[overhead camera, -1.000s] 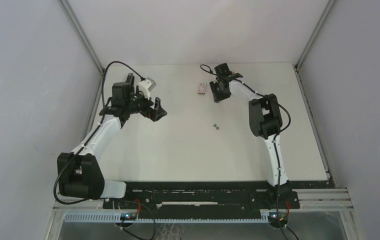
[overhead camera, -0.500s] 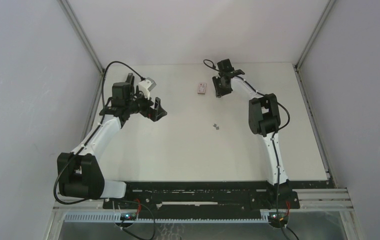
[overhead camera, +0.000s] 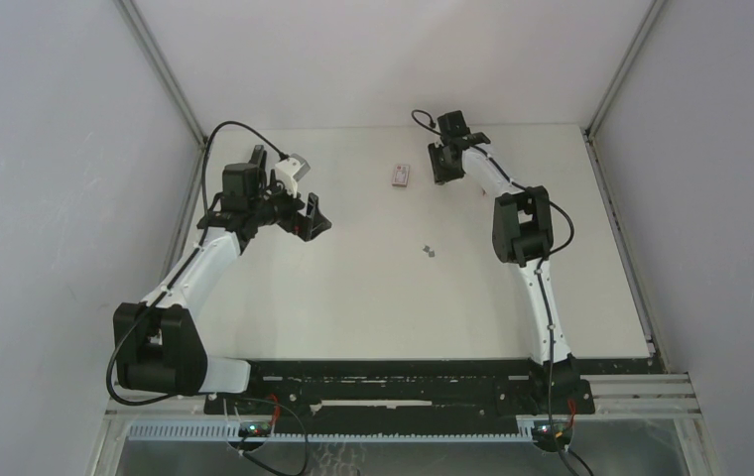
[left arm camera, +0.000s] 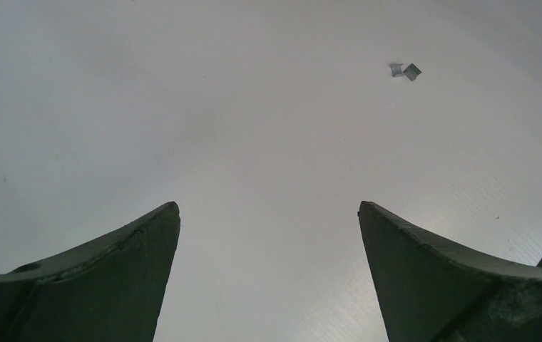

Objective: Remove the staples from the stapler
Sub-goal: Place the stapler at the center of the board.

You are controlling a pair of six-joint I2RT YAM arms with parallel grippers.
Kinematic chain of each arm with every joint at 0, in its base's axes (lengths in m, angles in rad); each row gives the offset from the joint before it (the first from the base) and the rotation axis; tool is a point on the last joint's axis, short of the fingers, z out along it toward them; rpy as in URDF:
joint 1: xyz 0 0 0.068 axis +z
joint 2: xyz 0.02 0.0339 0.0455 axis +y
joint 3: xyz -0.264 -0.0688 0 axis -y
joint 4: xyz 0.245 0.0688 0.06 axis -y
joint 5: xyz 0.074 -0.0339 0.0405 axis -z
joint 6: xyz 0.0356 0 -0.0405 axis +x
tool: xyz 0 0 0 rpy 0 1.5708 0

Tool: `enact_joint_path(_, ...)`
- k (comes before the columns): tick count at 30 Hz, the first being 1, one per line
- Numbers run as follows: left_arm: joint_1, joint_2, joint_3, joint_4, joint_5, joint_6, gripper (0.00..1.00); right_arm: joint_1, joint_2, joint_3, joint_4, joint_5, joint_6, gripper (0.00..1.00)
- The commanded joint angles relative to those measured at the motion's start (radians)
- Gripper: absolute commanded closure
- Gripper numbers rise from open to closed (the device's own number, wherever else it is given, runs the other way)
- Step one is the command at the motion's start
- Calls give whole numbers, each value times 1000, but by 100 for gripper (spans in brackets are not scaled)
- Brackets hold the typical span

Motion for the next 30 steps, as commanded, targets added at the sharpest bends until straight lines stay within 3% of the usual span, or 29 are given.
enact_joint_path(1,6,-20,2,30,-2,21,0,-2,13,53,7,14,11,68)
enact_joint_path(19,5,-26,-1,29,2,16,0,4,31,81,1,55,-1,60)
enact_joint_path(30,5,-25,-3,29,5,15,0,3,29,79,5,76,-6,60)
